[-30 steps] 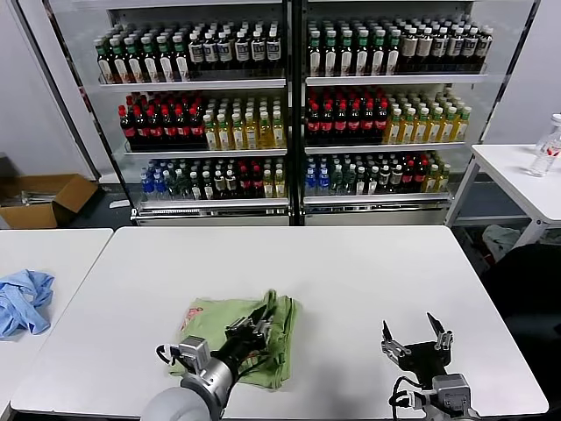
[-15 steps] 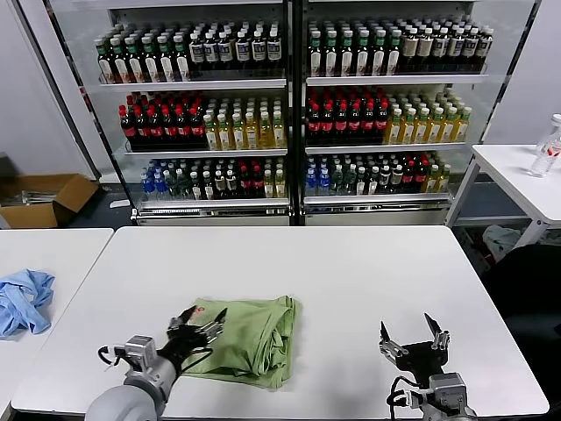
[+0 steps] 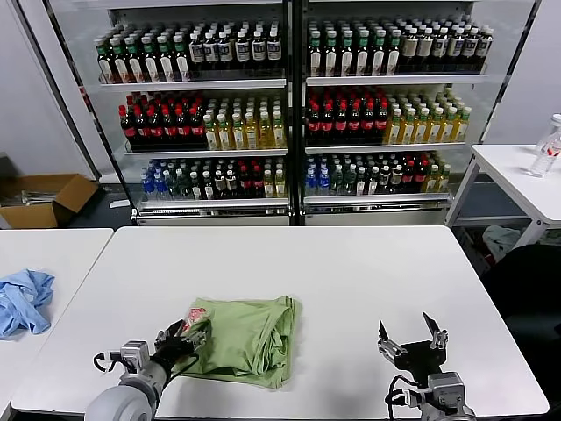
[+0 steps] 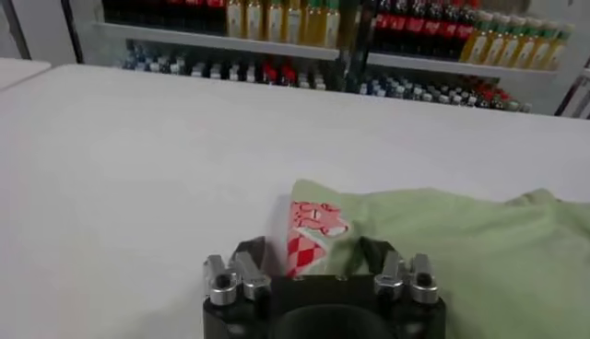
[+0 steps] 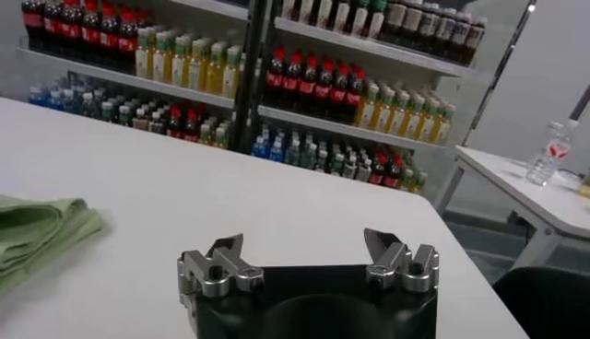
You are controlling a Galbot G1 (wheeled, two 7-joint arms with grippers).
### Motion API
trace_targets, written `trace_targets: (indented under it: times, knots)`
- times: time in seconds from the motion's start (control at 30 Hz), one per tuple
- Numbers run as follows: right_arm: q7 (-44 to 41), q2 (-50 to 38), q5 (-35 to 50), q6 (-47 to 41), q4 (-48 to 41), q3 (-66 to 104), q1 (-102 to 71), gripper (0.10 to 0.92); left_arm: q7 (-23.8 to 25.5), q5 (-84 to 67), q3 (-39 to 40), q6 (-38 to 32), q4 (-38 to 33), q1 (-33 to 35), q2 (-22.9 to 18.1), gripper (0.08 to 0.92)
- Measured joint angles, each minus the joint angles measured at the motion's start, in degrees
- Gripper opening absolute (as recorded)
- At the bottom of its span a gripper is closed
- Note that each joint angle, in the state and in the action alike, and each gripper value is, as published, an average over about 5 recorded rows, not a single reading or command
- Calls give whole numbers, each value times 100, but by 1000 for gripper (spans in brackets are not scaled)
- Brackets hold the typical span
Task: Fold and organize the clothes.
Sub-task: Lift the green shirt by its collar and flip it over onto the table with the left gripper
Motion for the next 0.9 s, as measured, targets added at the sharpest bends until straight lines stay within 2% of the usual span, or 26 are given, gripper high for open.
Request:
trace_targets:
  times: [0.4, 0.6, 0.7, 0.9]
  knots:
    - [14, 19, 39, -17, 19, -24, -1, 823, -41, -187, 10, -68, 127, -11, 0, 299]
    - [13, 12, 67, -18, 19, -17, 4, 823, -137, -582, -478, 123, -226, 167, 230, 136]
    - [12, 5, 91, -13, 15, 0, 25, 823, -162, -918, -1012, 185, -454, 292, 473, 109]
    - [12, 34, 116, 4, -18, -25, 90, 823, -146, -1659, -2243, 259, -776, 639, 1110, 110]
